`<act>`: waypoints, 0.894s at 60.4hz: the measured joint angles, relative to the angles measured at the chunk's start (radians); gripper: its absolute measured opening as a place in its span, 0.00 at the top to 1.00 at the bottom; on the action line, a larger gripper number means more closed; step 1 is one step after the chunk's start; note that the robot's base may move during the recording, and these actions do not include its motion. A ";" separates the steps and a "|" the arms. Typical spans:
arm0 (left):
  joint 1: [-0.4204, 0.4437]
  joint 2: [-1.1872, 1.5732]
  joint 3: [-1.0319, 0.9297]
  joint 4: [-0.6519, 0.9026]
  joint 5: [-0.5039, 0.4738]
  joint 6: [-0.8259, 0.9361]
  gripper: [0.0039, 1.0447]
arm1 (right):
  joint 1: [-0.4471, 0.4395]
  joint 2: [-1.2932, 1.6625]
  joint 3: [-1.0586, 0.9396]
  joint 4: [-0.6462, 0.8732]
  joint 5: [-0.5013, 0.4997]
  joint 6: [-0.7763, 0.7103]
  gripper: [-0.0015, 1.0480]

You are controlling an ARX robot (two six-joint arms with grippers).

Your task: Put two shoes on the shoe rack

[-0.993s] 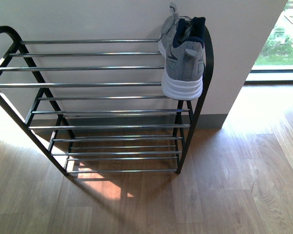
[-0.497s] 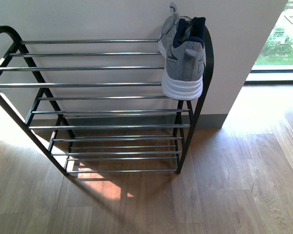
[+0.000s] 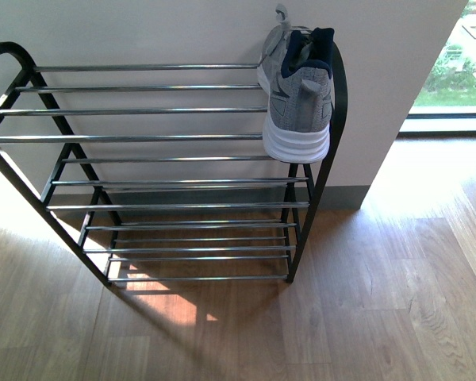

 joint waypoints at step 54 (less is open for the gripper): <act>0.000 0.000 0.000 0.000 0.000 0.000 0.99 | -0.001 -0.381 0.000 -0.385 0.000 0.000 0.98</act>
